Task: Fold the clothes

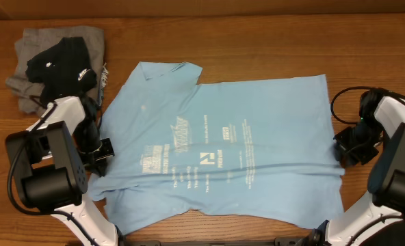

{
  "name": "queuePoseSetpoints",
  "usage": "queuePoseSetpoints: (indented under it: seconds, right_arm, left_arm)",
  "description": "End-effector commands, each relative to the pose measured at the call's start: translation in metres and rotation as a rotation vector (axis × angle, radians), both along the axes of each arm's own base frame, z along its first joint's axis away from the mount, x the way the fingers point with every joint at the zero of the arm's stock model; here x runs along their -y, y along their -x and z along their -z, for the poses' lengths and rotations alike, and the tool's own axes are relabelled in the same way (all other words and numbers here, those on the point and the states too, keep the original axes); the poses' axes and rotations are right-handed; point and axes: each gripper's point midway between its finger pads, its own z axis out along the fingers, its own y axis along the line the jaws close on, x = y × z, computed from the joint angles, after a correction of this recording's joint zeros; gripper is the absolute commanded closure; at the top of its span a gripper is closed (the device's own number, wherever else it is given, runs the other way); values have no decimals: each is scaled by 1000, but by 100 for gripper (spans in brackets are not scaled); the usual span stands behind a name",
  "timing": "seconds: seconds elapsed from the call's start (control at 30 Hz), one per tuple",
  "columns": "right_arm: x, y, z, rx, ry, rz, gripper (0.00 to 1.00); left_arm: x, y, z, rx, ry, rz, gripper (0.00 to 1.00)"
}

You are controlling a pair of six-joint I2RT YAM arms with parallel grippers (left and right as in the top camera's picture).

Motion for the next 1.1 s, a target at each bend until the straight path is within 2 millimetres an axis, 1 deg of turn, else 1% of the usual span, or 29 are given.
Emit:
queuePoseSetpoints:
  seconds: [0.0, 0.07, 0.1, 0.13, 0.2, 0.27, 0.33, 0.43, 0.47, 0.53, 0.63, 0.7, 0.77, 0.87, 0.97, 1.07]
  right_arm:
    - [7, -9, -23, 88, 51, 3, 71]
    - [2, -27, -31, 187, 1, -50, 66]
    - [-3, -36, -35, 240, -33, -70, 62]
    - [-11, -50, -40, 316, -82, -100, 57]
    - [-25, -73, -49, 449, -166, -157, 50]
    - [-36, -93, -62, 568, -222, -195, 47]
    - [-42, -107, -74, 655, -249, -229, 46]
    - [-44, -125, -98, 766, -248, -271, 46]
    - [-44, -129, -106, 792, -248, -277, 46]
    - [-46, -136, -128, 850, -245, -293, 45]
    - [-53, -142, -160, 929, -269, -316, 45]
    - [-59, -142, -174, 961, -283, -330, 45]
    - [-65, -143, -183, 985, -293, -349, 44]
    - [-73, -142, -185, 984, -305, -367, 44]
    - [-81, -141, -183, 972, -319, -380, 43]
    - [-88, -138, -180, 949, -325, -391, 43]
  left_arm:
    - [-2, -11, -14, 80, -15, 1, 76]
    - [6, -25, -25, 152, 32, 7, 61]
    - [9, -32, -32, 188, 54, 12, 57]
    - [13, -39, -39, 224, 76, 19, 51]
    - [19, -53, -57, 294, 114, 28, 45]
    - [25, -67, -77, 372, 157, 44, 42]
    - [35, -84, -96, 462, 213, 65, 42]
    - [69, -125, -129, 672, 365, 184, 38]
    - [79, -138, -137, 733, 396, 240, 38]
    - [91, -160, -144, 817, 377, 316, 36]
    - [112, -191, -146, 907, 325, 409, 32]
    - [123, -207, -142, 938, 289, 457, 31]
    - [131, -224, -133, 955, 244, 478, 31]
    - [137, -249, -113, 959, 211, 473, 32]
    - [132, -270, -88, 938, 176, 415, 33]
    - [127, -287, -66, 917, 174, 375, 35]
